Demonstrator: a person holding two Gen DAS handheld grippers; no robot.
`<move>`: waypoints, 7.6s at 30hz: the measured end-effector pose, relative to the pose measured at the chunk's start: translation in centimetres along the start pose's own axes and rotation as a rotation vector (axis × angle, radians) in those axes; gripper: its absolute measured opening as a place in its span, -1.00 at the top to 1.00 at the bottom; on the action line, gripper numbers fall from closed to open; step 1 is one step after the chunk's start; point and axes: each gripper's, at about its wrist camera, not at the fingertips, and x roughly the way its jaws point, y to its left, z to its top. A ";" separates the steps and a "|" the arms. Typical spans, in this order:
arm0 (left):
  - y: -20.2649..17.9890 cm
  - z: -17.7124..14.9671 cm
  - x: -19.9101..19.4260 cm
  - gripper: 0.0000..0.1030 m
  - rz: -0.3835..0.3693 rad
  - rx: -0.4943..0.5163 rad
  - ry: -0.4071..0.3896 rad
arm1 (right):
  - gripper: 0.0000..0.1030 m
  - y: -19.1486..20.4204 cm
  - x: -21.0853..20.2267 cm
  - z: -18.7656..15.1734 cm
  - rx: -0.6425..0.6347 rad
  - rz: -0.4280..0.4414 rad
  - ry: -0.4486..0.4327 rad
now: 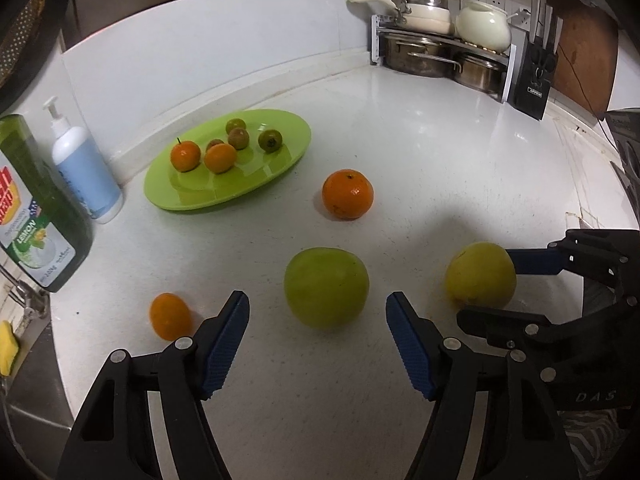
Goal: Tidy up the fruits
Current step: 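Grasp the green apple with the left tool while the right tool grasps the yellow pear, then carry the green apple in the left tool over the plate while the right tool carries the pear, then open the left tool onto the plate while the right tool releases the pear, then move both open tools back toward the two remaining oranges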
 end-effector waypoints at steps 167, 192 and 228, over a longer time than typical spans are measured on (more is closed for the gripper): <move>14.0 19.3 13.3 -0.02 0.311 -0.295 0.011 | -0.04 -2.3 16.3 27.0 -0.251 0.228 -0.045; 9.9 15.1 0.0 -0.19 0.395 -0.404 -0.135 | -0.05 -1.0 5.6 23.5 -0.270 0.245 -0.200; 3.2 1.5 -8.1 -0.49 0.538 -0.483 -0.134 | -0.37 0.9 -1.5 11.2 -0.292 0.142 -0.258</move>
